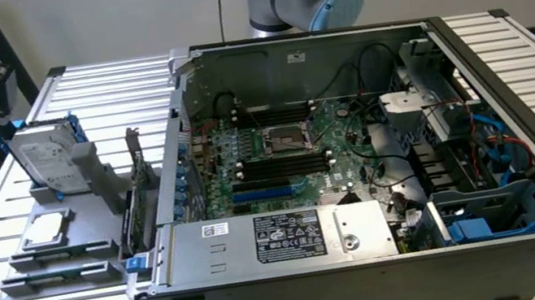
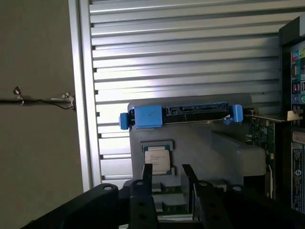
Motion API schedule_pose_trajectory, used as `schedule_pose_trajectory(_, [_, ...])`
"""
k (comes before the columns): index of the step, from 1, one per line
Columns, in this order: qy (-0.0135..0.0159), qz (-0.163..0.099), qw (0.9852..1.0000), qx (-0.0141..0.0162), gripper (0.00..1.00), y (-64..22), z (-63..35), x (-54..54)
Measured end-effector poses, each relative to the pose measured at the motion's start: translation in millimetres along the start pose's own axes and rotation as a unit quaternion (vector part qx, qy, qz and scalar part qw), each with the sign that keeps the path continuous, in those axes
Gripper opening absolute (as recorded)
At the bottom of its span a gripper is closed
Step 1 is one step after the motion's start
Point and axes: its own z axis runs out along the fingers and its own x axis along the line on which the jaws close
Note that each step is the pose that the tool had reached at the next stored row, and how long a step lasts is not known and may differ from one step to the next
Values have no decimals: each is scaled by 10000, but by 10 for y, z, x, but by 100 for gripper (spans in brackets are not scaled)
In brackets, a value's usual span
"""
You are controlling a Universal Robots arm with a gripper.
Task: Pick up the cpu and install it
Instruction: 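Pick up the cpu and move it towards the insertion slot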
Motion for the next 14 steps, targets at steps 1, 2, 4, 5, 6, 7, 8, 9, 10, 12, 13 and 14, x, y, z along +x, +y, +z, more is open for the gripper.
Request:
schedule_pose_trajectory(1, [0,0,10000,0,42,0,3,0])
schedule_pose_trajectory(2, [-1,0,10000,0,42,-1,12,0])
schedule_pose_trajectory(4, [0,-3,10000,0,53,-2,42,-1])
schedule_pose_trajectory(5, [0,-12,10000,0,53,-2,61,-1])
schedule_pose_trajectory(6, [1,-27,10000,1,60,-5,79,-2])
schedule_pose_trajectory(7, [2,-44,10000,1,60,-8,96,-3])
schedule_pose_trajectory(8, [2,-64,10000,2,60,-13,115,-3])
schedule_pose_trajectory(9, [7,-90,10000,2,60,-19,132,-4])
schedule_pose_trajectory(10, [16,-122,9999,2,60,-28,150,-5])
schedule_pose_trajectory(12, [37,-190,9998,1,60,-46,187,-7])
schedule_pose_trajectory(13, [49,-224,9997,2,60,-55,204,-8])
schedule_pose_trajectory(14, [62,-259,9996,1,60,-64,222,-10])
